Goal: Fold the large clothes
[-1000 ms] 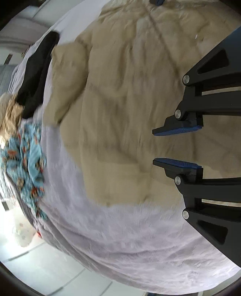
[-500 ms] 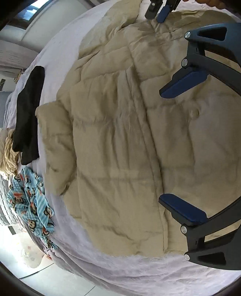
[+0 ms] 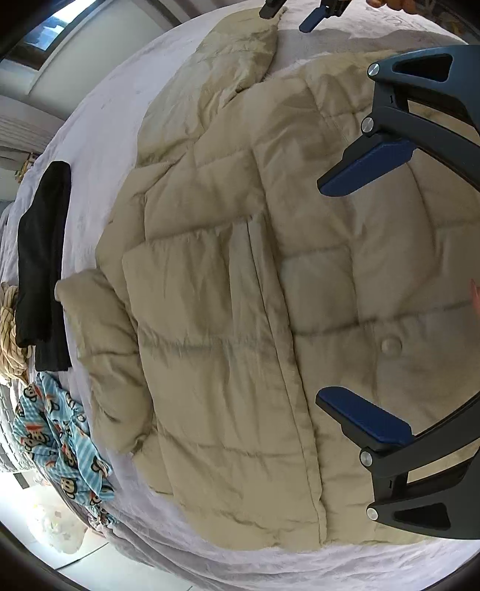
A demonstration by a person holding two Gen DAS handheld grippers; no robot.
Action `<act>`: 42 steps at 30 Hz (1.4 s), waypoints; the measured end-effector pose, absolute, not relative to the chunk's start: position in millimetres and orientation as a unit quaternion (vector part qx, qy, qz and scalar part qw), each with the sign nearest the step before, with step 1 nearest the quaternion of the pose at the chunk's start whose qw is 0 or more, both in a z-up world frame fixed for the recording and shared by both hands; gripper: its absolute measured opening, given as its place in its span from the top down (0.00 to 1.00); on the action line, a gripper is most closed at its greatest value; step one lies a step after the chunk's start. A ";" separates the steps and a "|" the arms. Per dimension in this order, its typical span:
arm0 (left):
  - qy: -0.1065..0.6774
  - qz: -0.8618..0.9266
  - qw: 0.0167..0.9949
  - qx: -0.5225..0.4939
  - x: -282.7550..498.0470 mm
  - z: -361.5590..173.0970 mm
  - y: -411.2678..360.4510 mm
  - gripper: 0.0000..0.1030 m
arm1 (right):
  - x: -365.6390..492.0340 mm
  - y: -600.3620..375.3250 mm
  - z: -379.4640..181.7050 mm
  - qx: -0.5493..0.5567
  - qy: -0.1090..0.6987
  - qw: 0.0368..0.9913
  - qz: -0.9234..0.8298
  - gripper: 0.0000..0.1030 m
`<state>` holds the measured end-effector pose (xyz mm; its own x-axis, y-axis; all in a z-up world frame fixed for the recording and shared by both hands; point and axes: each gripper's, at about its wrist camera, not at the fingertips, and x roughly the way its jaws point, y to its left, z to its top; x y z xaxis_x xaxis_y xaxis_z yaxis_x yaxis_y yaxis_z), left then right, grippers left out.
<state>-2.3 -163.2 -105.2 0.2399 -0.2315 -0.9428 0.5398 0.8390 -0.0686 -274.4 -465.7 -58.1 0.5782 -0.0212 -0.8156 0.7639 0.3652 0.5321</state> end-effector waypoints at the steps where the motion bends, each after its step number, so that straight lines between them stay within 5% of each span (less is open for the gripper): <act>1: 0.564 -0.246 0.776 0.135 -3.7 -105.2 -166.6 0.00 | -280.6 -474.8 -59.1 0.503 0.364 0.735 -0.272 0.00; 10: 0.577 -0.233 0.771 0.137 -11.9 -110.2 -190.7 0.00 | -318.2 -541.3 -74.0 0.563 0.334 0.697 -0.293 0.00; 21: 0.568 -0.234 0.778 0.132 -13.4 -101.2 -212.9 0.00 | -332.4 -610.2 -92.2 0.693 0.179 0.652 -0.248 0.01; 22: 0.570 -0.234 0.777 0.127 -11.7 -100.6 -212.9 0.00 | -331.2 -612.5 -93.5 0.703 0.171 0.646 -0.245 0.04; 24: 0.573 -0.230 0.777 0.122 -7.8 -100.7 -211.1 0.00 | -326.0 -614.6 -96.9 0.725 0.156 0.628 -0.235 0.25; 26: 0.577 -0.231 0.774 0.119 -3.4 -100.5 -208.1 0.00 | -312.9 -612.2 -99.3 0.733 0.164 0.620 -0.225 0.65; 28: 0.576 -0.223 0.778 0.118 1.5 -99.9 -201.4 0.00 | -293.8 -606.0 -92.6 0.726 0.170 0.633 -0.209 0.85; 42: 0.569 -0.165 0.803 0.068 59.4 -105.6 -97.9 0.00 | -115.4 -498.5 26.7 0.508 0.276 0.807 -0.119 0.87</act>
<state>59.4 -97.9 -105.6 0.2980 -0.1876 -0.9359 0.3432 0.9360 -0.0783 -115.4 -498.5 26.7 0.8192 0.0893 -0.5666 0.4724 0.4551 0.7548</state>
